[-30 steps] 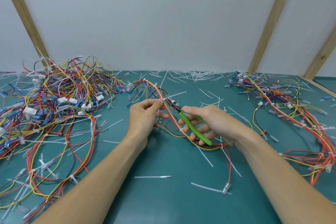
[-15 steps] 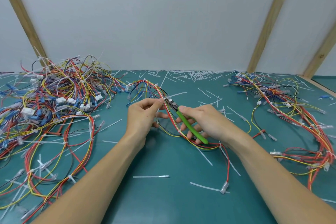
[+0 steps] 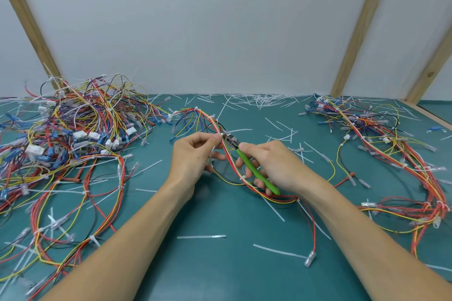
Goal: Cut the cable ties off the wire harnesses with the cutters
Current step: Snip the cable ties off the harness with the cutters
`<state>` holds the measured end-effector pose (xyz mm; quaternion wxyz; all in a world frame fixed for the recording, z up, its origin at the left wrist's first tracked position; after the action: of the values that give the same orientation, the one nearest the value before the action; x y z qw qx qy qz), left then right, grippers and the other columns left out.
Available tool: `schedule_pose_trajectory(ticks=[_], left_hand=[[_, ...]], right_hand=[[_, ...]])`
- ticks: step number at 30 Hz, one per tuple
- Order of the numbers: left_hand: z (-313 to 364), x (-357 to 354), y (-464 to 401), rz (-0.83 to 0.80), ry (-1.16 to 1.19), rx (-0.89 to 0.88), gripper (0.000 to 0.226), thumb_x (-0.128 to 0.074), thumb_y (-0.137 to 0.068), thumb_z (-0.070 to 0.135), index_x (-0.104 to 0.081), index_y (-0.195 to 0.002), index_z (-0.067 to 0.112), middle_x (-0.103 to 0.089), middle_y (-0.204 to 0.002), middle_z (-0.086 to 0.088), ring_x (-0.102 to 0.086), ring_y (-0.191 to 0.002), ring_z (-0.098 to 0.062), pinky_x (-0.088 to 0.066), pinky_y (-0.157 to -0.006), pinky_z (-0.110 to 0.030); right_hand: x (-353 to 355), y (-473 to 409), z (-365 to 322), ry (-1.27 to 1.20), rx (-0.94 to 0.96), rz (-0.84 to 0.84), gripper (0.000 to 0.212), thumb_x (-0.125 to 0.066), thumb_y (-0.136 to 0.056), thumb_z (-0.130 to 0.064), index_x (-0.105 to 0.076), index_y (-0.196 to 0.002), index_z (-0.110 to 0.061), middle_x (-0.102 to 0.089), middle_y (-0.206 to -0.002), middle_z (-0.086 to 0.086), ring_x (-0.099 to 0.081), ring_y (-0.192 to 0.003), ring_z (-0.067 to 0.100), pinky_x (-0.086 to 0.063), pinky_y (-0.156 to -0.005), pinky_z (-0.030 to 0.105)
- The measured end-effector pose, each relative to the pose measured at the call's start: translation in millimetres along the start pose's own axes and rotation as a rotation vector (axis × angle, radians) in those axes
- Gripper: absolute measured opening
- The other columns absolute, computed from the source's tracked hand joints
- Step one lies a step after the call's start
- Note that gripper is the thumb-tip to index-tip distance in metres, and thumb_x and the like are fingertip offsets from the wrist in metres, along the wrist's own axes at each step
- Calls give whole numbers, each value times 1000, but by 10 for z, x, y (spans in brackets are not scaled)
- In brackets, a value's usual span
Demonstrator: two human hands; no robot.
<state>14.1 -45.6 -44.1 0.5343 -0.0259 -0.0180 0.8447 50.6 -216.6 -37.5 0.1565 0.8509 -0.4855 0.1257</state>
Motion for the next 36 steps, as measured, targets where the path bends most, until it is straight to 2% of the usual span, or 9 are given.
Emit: schedule_pose_trajectory(ticks=[22, 36], left_hand=[[-21, -11, 6, -11, -16, 21, 19, -70, -94, 24, -72, -89, 6, -74, -77, -1, -71, -59, -14, -42, -44, -22], [-40, -15, -5, -11, -16, 22, 18, -70, -93, 24, -72, -86, 8, -74, -78, -1, -71, -60, -14, -42, -47, -25]], right_hand=[[33, 10, -7, 87, 7, 27, 44, -54, -95, -47, -73, -83, -8, -61, -61, 0, -50, -45, 22, -42, -43, 26], [46, 16, -16, 108, 10, 40, 44, -54, -95, -46, -73, -83, -9, -61, -62, 0, -50, -45, 21, -41, -43, 25]])
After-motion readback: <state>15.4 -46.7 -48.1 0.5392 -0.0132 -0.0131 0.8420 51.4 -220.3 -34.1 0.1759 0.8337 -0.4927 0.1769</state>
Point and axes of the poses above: each hand's wrist, its own y-axis away from the middle knuckle, its own x-axis out of the back of the hand, z = x × y, the point moved 6 cm from there along -y, towards the middle knuckle
